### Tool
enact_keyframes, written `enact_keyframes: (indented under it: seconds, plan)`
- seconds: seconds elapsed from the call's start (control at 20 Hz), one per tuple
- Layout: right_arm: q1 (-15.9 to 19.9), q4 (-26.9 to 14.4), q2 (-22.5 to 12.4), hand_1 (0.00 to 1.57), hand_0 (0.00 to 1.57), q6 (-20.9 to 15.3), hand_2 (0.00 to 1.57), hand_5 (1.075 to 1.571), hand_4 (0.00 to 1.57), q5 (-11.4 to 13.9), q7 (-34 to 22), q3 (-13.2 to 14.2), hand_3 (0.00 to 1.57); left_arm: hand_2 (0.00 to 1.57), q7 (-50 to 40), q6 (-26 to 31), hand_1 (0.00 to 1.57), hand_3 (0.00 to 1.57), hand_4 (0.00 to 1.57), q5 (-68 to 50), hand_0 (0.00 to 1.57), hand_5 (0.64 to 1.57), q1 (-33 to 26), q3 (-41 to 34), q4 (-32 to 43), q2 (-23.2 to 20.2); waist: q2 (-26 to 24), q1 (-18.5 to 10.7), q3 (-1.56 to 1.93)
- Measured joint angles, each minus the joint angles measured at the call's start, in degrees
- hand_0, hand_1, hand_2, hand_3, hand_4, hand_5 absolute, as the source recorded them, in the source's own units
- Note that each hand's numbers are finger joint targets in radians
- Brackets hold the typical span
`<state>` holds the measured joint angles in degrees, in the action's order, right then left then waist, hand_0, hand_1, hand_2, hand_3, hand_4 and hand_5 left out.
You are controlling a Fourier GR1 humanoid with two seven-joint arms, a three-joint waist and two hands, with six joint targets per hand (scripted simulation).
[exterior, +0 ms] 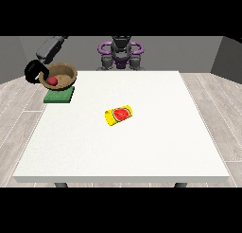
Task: Pick the cup and pour the ball into the bowl, then pick the bowl and place it on the pad
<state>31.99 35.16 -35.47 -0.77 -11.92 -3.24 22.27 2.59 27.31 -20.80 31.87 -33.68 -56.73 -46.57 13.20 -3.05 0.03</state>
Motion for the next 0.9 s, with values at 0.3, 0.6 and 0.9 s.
enact_keyframes:
  seconds: [0.3,0.6,0.9]
  plan:
    - [1.3,-1.3,-2.4,1.49,1.49,-3.9,1.40,1.544,0.00,0.8,0.4,1.2,0.80,0.00,1.2,0.5,0.00,0.00,1.19,-0.7,0.00,1.562,-0.2,-0.2,0.8,-0.8,0.7,-0.3,-0.01]
    - [2.4,-2.0,-0.4,1.44,1.44,-5.3,1.38,1.535,0.00,-0.7,2.9,2.5,0.68,0.00,3.6,1.4,0.00,0.00,1.19,-0.8,0.00,1.565,-0.9,-0.9,2.6,-2.3,2.2,-0.7,-0.01]
    - [4.0,-3.3,-0.5,0.64,0.64,-7.4,0.69,1.469,0.00,0.2,6.0,2.4,1.01,0.00,4.1,2.0,0.00,0.00,1.19,-1.8,0.00,1.568,-0.3,-0.8,2.0,-3.2,4.2,-1.9,-0.05]
